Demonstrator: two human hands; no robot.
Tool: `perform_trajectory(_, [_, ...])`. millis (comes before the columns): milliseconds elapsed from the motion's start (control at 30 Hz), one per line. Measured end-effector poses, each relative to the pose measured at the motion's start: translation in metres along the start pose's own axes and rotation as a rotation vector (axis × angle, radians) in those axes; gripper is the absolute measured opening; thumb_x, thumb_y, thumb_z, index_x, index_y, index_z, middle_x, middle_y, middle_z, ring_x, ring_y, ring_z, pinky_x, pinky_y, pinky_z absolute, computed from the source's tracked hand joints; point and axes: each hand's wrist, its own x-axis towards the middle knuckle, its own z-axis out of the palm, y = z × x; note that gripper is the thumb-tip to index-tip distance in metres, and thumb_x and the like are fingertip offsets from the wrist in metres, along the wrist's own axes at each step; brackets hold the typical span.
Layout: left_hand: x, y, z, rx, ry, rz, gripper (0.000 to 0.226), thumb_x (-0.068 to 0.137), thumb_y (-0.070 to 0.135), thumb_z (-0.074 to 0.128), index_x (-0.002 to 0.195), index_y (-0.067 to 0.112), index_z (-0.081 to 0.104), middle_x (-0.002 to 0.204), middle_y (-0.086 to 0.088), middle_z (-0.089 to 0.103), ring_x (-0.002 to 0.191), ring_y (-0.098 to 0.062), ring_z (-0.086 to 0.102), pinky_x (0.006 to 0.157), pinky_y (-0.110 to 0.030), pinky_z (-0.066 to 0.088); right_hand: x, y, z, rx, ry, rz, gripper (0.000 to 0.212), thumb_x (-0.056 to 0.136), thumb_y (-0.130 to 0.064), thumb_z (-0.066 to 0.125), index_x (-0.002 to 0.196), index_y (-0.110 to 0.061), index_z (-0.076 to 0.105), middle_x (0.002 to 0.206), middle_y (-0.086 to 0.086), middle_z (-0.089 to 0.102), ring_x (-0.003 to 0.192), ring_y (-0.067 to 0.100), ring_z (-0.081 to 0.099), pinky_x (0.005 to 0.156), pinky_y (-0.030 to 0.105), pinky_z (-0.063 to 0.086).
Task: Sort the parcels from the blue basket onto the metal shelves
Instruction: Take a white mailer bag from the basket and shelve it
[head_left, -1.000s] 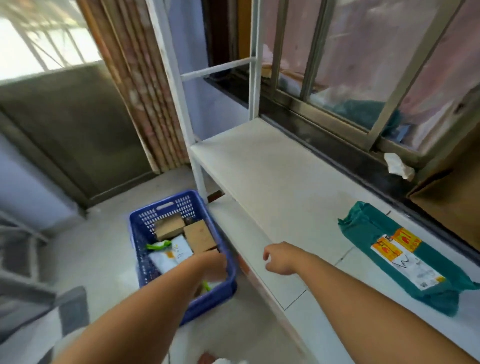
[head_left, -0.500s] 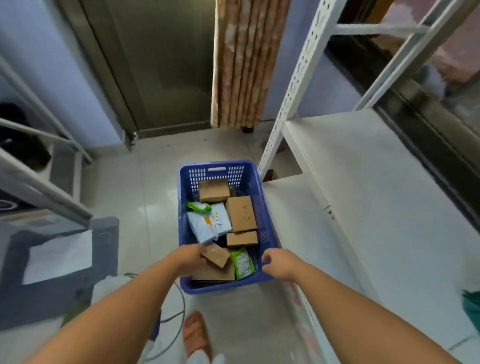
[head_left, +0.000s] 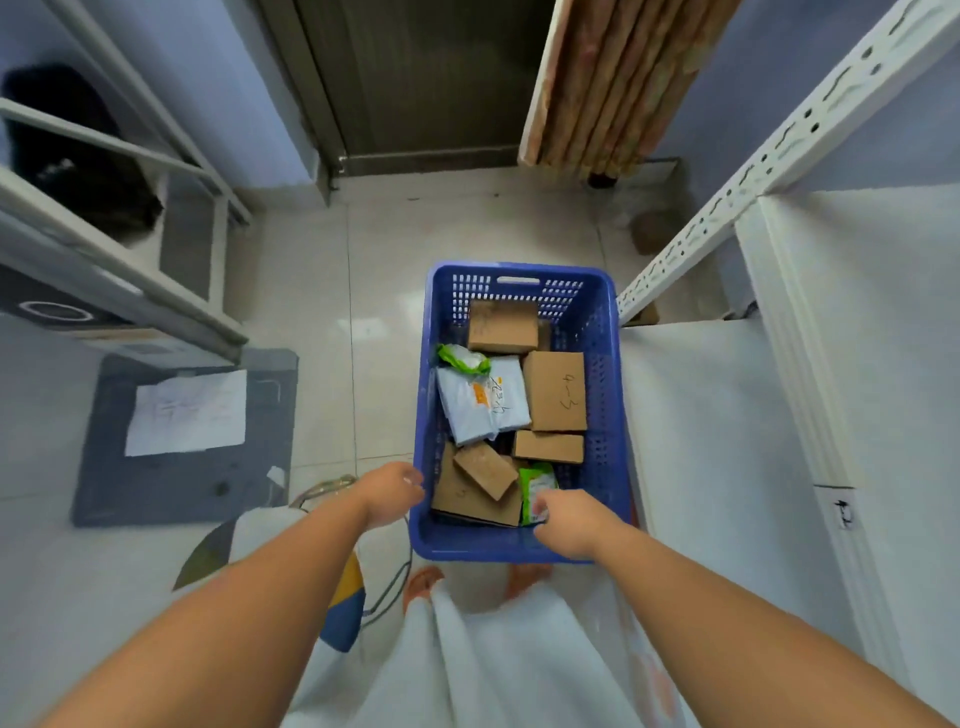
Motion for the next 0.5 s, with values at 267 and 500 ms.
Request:
perform_trajectory(267, [0.123,0.016,0.065,-0.683,-0.005,-0.092,0.040,0.095,0.018,0.054,0.134,0.021,0.046,0.117,-0.005,0.055,0.085,-0.017,0.057,0.069,-0.026,0.043,0.154,0.033,0.023,0.135,-0.016,-0.021,0.034,0.093,-0.020,0.049,0.127,-0.015,0.050,0.117,0.012,0.059,0.087,0.024,0.053,0.069,0.029,0.041])
perform_trajectory(500, [0.262,0.004,0.136,-0.864,-0.012,-0.204,0.025,0.097,0.024,0.048,0.120,0.018,0.056,0.119,-0.001,0.055,0.103,-0.018,0.054,0.080,-0.029,0.044,0.280,0.081,0.068,0.115,-0.112,0.031,0.046,0.096,-0.021,0.047,0.140,-0.013,0.036,0.107,0.014,0.062,0.073,0.020,0.050,0.054,0.028,0.036])
